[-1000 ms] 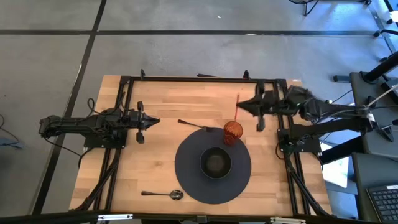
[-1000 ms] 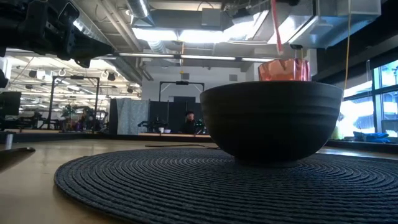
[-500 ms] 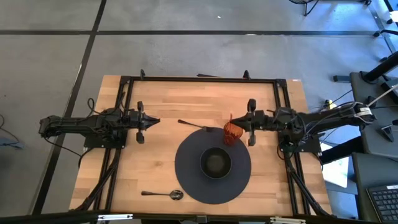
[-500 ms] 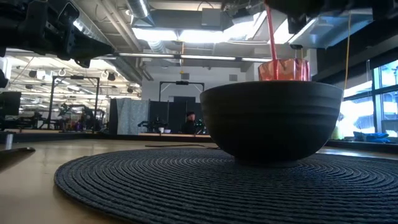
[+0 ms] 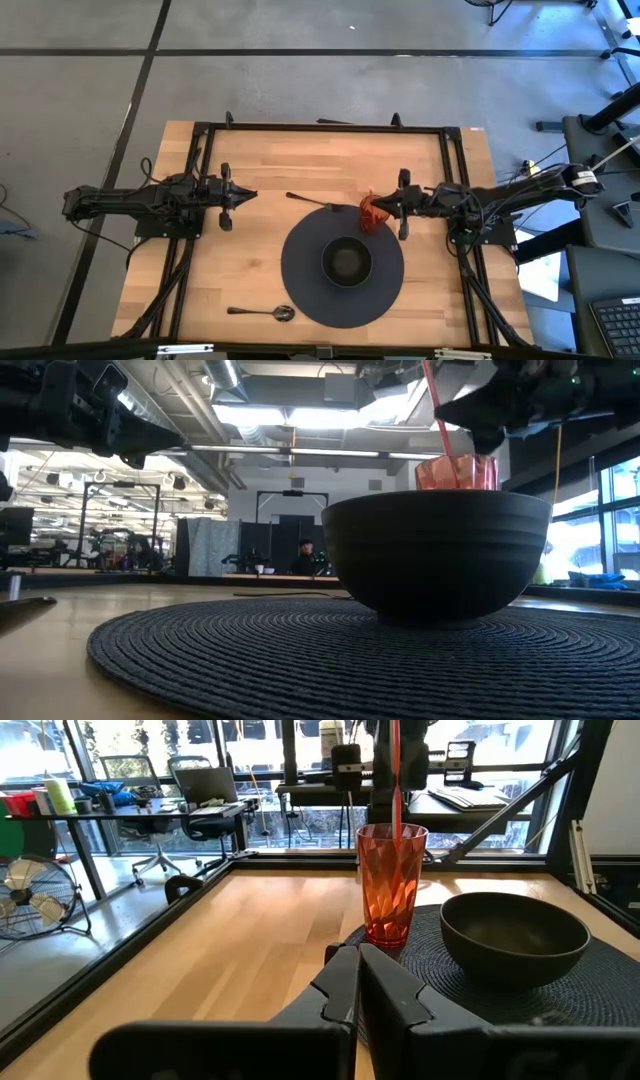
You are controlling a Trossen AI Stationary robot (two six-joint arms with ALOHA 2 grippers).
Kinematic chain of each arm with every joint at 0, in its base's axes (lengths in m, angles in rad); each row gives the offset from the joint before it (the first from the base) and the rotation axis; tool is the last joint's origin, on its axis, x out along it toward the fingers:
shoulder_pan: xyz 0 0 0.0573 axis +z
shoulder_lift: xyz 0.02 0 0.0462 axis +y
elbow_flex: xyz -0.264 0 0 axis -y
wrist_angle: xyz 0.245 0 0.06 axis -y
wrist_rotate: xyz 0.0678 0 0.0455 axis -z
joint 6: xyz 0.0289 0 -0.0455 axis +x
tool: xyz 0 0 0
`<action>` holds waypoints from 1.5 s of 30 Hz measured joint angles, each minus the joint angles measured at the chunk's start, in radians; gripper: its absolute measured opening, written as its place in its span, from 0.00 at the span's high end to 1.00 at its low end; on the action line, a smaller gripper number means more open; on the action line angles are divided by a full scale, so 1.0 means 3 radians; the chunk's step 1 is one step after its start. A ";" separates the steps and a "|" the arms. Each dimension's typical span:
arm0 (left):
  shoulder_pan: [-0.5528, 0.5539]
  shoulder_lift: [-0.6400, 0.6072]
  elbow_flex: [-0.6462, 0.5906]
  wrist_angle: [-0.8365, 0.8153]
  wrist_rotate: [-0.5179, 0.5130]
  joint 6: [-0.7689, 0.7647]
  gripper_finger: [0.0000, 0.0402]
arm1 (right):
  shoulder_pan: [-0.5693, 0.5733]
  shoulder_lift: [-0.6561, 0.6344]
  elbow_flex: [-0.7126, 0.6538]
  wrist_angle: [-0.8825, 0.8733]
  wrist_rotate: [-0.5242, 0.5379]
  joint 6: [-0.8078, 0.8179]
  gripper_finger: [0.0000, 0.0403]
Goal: Pick & Place Utensil
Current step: Put the orange straw into the orange cup, then put the black fork into the black bowl
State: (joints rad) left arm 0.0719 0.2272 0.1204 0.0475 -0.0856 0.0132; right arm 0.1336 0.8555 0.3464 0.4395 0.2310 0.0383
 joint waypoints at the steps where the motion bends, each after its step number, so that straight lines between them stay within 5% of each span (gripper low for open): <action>1: 0.0001 0.0000 0.0000 0.0000 0.0000 0.0000 0.99 | 0.0016 0.0000 -0.0039 0.0046 0.0037 0.0014 1.00; 14: 0.0001 0.0000 0.0000 0.0000 -0.0006 0.0000 0.99 | 0.0056 0.0000 -0.0340 0.0343 0.0042 0.0070 0.99; 31: 0.0000 0.0000 0.0000 0.0000 -0.0008 0.0000 0.99 | 0.0055 -0.0002 -0.0340 0.0489 0.0042 0.0109 0.57; 45: 0.0001 0.0000 0.0000 0.0001 -0.0009 0.0000 0.99 | 0.0055 -0.0003 0.0047 0.0198 0.0044 -0.0011 0.52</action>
State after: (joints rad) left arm 0.0723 0.2272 0.1204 0.0478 -0.0883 0.0132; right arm 0.1501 0.8547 0.3604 0.4988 0.2442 0.0350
